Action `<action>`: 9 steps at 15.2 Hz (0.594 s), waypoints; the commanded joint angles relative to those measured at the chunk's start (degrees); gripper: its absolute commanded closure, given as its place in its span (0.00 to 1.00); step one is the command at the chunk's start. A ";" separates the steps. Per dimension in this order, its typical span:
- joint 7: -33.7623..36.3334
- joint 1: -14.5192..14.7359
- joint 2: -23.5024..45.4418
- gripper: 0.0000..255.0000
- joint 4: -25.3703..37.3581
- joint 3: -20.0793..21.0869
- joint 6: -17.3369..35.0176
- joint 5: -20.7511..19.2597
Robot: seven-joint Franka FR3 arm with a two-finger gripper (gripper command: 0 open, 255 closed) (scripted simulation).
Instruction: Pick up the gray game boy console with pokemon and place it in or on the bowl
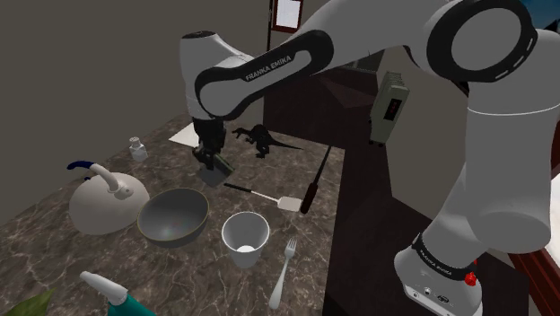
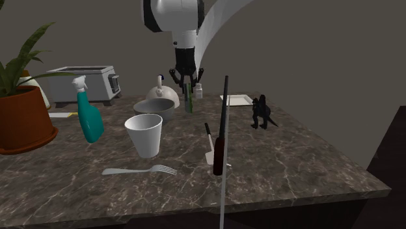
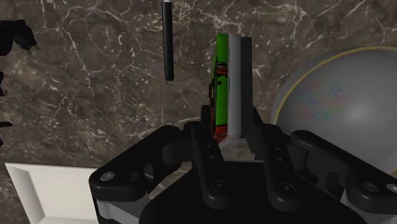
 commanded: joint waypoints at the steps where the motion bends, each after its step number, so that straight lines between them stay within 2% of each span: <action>1: -0.30 -0.15 -0.66 1.00 0.63 0.09 -1.25 0.26; 9: -0.91 -0.28 -2.80 1.00 3.79 0.46 -6.46 1.08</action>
